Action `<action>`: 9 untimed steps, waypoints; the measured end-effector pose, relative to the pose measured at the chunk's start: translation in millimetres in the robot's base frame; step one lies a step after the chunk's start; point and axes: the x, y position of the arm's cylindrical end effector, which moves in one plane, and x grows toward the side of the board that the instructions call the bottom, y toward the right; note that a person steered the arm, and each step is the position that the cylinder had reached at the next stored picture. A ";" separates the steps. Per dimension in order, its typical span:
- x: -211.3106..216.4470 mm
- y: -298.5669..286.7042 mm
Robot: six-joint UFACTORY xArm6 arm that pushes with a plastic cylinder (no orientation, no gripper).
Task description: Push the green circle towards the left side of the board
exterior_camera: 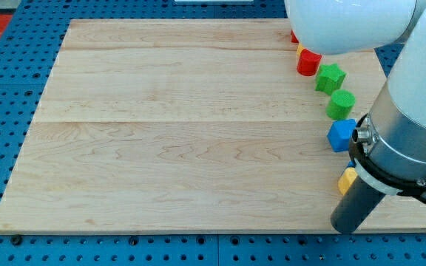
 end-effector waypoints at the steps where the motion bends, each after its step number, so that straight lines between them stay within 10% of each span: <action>1: 0.0 0.0; 5: -0.1 107.4; 7: -142.0 170.6; 9: -173.3 171.5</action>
